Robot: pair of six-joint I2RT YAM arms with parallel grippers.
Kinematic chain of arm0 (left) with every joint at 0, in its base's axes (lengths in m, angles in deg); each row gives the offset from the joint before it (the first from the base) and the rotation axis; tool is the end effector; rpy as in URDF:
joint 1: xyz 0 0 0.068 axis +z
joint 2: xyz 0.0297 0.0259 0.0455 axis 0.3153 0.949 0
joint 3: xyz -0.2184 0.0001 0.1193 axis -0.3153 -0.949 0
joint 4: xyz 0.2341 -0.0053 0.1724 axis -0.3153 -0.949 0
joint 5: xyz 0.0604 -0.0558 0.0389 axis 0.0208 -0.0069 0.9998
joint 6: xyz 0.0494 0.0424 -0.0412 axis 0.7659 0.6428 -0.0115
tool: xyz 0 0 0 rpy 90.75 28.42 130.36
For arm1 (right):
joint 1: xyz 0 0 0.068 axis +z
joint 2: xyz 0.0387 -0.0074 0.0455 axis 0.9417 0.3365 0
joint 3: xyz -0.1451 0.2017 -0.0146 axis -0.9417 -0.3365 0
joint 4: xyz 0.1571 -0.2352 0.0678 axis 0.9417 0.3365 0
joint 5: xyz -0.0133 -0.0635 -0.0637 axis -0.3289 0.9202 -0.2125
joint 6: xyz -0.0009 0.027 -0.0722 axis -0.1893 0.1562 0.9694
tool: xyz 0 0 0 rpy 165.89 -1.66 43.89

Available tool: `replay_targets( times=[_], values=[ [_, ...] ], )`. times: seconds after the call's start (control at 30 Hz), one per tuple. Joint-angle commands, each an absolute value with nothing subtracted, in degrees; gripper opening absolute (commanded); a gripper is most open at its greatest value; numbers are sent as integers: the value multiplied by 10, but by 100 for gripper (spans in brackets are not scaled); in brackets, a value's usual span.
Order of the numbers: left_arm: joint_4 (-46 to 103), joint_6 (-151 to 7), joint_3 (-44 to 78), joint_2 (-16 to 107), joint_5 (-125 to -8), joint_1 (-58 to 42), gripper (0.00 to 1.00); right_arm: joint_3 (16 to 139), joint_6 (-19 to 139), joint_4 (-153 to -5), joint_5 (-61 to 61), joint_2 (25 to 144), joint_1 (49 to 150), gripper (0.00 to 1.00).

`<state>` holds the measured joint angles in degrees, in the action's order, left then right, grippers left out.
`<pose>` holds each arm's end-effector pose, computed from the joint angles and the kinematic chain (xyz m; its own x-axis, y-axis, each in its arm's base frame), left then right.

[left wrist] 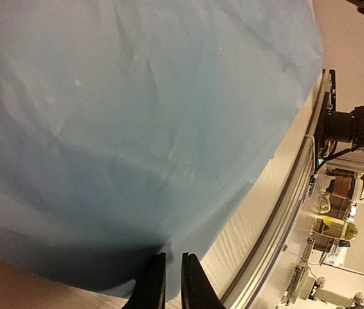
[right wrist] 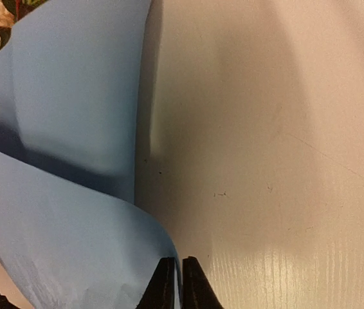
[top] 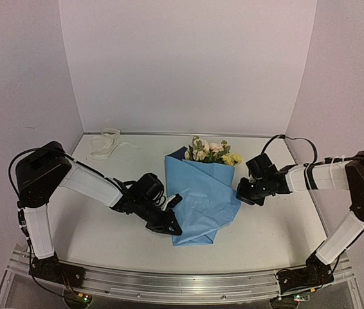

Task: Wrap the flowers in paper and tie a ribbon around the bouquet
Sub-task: Pass from the left arm to the right, then press the fold line on the 2/3-folded wrapping paper.

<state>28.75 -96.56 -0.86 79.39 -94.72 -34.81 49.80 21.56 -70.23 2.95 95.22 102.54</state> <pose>0.1988 -0.3305 0.0469 -0.8916 0.4002 -0.2117 0.4144 0.5331 -0.7376 0.2953 0.1919 0.0936 -0.8797 0.2821 -0.3827 0.0777 0.8794 0.4696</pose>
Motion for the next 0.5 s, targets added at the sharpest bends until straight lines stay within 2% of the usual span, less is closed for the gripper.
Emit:
replay_targets(
  times=[0.0,0.17,0.2,0.27,0.47],
  values=[
    [275,-970,14,810,-942,-346,10,546,236,-652,39,954,1034,21],
    [275,-970,14,809,-938,-346,10,560,247,-584,66,910,1053,55],
    [274,-970,13,808,-937,-346,10,567,250,-559,71,897,1059,58],
    [275,-971,12,806,-936,-347,11,576,249,-524,80,875,1076,60],
    [277,-971,12,801,-934,-347,11,569,189,-509,82,853,1166,47]
  ],
)
